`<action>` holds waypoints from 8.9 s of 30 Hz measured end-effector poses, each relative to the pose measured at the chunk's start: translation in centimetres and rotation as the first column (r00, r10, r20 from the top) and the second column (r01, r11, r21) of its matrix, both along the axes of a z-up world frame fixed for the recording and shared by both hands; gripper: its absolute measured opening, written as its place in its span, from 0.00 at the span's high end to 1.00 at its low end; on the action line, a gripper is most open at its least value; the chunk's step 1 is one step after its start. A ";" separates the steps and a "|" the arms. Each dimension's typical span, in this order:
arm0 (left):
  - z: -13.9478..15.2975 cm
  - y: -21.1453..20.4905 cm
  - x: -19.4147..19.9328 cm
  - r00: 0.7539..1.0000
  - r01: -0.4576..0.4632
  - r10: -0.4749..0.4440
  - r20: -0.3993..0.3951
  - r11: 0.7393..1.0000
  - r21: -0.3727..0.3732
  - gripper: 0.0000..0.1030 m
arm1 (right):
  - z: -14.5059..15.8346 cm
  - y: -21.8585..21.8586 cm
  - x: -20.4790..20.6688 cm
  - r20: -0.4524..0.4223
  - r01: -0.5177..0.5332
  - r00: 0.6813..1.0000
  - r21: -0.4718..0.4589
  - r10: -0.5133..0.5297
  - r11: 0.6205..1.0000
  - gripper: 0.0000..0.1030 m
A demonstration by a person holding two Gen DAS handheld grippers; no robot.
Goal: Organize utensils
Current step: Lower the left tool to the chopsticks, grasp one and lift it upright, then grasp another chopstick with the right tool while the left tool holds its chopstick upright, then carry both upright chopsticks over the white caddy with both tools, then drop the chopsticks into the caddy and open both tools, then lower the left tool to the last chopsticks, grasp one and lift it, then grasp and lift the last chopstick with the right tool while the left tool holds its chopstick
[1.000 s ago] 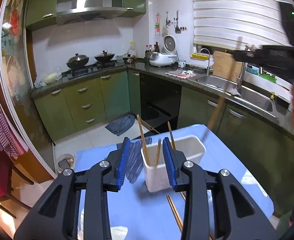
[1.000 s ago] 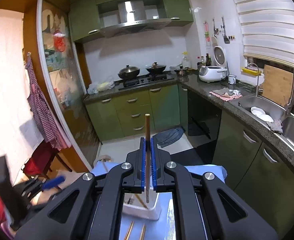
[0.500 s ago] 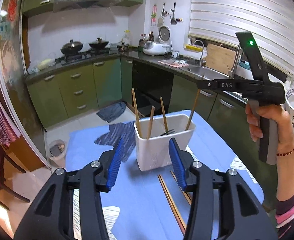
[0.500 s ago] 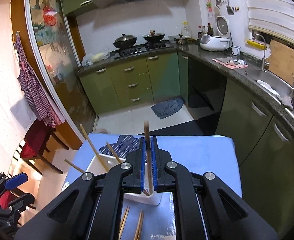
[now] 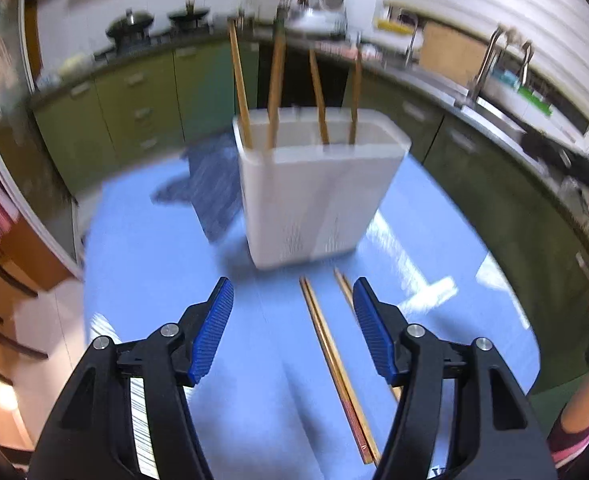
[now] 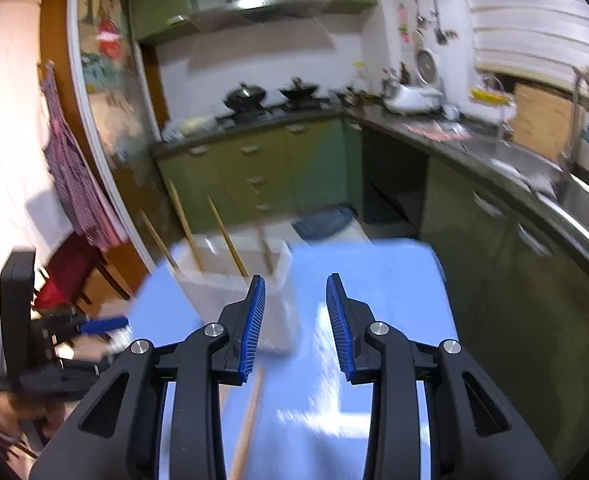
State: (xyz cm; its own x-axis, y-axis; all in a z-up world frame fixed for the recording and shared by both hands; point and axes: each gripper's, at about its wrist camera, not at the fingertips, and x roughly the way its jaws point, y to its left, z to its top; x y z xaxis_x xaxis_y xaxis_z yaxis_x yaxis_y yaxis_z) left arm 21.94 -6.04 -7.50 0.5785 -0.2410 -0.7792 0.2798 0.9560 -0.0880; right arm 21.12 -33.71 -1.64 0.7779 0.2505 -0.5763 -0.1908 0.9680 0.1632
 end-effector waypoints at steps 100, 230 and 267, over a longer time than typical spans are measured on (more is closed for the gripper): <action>1.3 2.3 -6.6 0.976 -0.021 0.020 0.216 1.000 0.001 0.94 | -10.1 8.6 2.5 -0.284 -0.162 0.947 -0.027 0.148 0.986 0.94; -10.0 -5.4 4.9 0.956 -0.009 0.027 -0.291 0.998 0.061 0.68 | -6.6 -0.7 -0.6 -0.103 0.006 0.995 -0.040 -0.011 0.999 0.77; 0.7 -0.4 -2.9 0.999 -0.019 0.019 0.037 1.000 -0.005 0.94 | -14.8 10.7 6.3 -0.539 -0.273 0.817 -0.047 0.206 0.961 0.82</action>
State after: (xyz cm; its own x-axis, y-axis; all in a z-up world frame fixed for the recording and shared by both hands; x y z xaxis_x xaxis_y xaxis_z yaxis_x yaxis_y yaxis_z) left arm 19.07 -6.49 -6.77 0.6113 -0.2330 -0.7564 0.2645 0.9609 -0.0822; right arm 27.37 -22.98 -16.45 0.2740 0.2936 -0.9158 -0.3374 0.9211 0.1943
